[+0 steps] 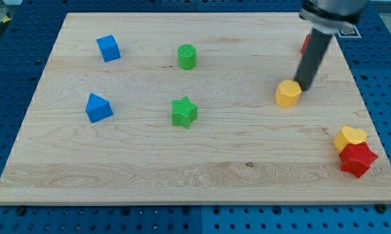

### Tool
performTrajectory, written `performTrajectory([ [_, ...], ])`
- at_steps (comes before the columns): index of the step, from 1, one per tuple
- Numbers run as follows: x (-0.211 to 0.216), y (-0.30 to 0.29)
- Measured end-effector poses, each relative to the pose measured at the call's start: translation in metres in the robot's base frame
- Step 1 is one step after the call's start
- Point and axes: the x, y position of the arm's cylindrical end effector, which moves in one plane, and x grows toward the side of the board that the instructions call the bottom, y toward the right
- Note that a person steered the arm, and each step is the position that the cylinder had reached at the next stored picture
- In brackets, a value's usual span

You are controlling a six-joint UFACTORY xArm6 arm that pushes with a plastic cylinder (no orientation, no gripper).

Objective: Push the yellow hexagon to the top of the yellow heart

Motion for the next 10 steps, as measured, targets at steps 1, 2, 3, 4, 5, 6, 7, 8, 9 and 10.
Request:
performTrajectory([
  [1, 0.007, 0.009],
  [2, -0.022, -0.01],
  [3, -0.048, -0.032],
  [4, -0.046, -0.068],
  [5, -0.004, -0.064],
  [6, 0.031, -0.01],
  [7, 0.015, -0.004],
  [8, 0.001, -0.003],
  [9, 0.027, 0.015],
  [10, 0.042, 0.027],
])
